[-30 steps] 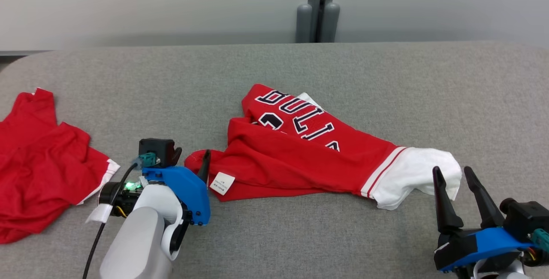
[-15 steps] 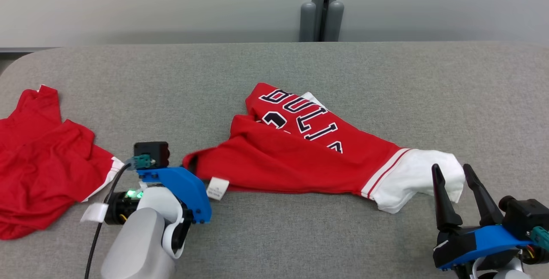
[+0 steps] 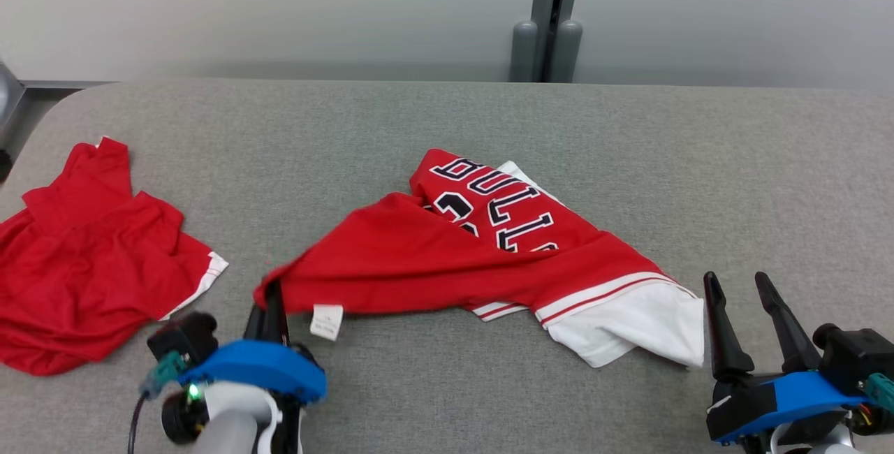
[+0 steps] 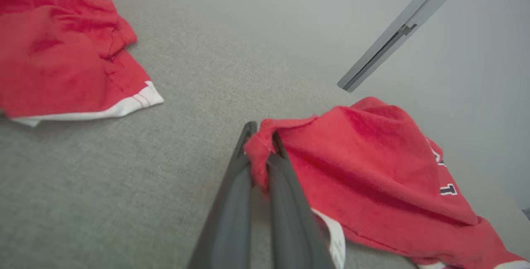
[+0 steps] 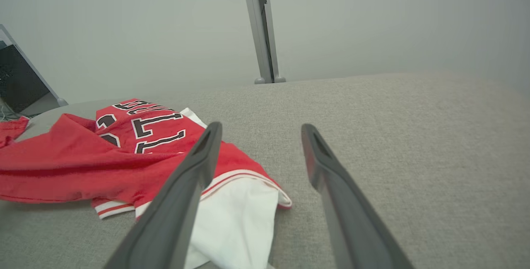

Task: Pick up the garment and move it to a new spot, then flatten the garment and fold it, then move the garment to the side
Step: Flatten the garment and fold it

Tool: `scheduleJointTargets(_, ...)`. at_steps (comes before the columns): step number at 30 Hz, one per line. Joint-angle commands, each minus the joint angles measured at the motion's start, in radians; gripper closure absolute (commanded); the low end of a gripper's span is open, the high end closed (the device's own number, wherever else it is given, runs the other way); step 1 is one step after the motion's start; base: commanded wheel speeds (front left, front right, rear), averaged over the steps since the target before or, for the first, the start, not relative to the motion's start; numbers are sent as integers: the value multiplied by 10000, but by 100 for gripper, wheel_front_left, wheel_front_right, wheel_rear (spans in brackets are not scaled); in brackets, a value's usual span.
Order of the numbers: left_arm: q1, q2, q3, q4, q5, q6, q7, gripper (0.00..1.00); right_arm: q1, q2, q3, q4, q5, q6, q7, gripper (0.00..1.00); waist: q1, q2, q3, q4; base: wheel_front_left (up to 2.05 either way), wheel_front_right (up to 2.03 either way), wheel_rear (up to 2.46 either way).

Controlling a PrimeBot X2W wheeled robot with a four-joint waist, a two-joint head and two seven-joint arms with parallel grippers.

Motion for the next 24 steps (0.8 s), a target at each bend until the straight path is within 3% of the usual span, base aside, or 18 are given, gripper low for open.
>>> scheduleJointTargets(1, 98, 13, -43, 29, -59, 31, -47, 100, 54, -4, -17, -56, -23, 1, 16, 0, 1, -1, 5, 25, 0, 0, 0)
scheduleJointTargets(2, 245, 10, -104, 100, -329, 127, -83, 94, 72, -6, -50, -92, -46, 1, 10, 0, 1, -1, -6, 82, 0, 0, 0)
scheduleJointTargets(3, 369, 17, -145, 149, -571, 224, -103, 75, 80, -6, -47, -127, -58, 1, 39, 0, 1, -1, -18, 114, 0, 0, 0)
scheduleJointTargets(5, 572, 10, -290, 254, -962, 415, -131, 13, 103, -6, -44, -208, -57, 1, 81, 0, 1, -1, -45, 194, 0, 0, 0)
scheduleJointTargets(6, 653, 9, -325, 293, -1168, 512, -143, 0, 101, -7, -31, -235, -54, 1, 97, 0, 1, -1, -54, 220, 0, 0, 0)
scheduleJointTargets(10, 872, 10, -357, 113, -1605, 695, -162, 0, 58, -7, -21, -268, -17, 1, 110, 0, 1, -1, -78, 285, 0, 0, 0)
scheduleJointTargets(14, 1145, 10, -188, -500, -1349, 664, -168, 0, 95, -7, -69, -288, 17, 1, 101, 0, 1, -1, -110, 316, 0, 0, 0)
scheduleJointTargets(24, 1814, 525, 419, -3931, 2048, 160, -170, 0, 183, -7, -281, -328, 74, 1, 175, 0, 1, -1, -316, 313, 0, 0, 0)
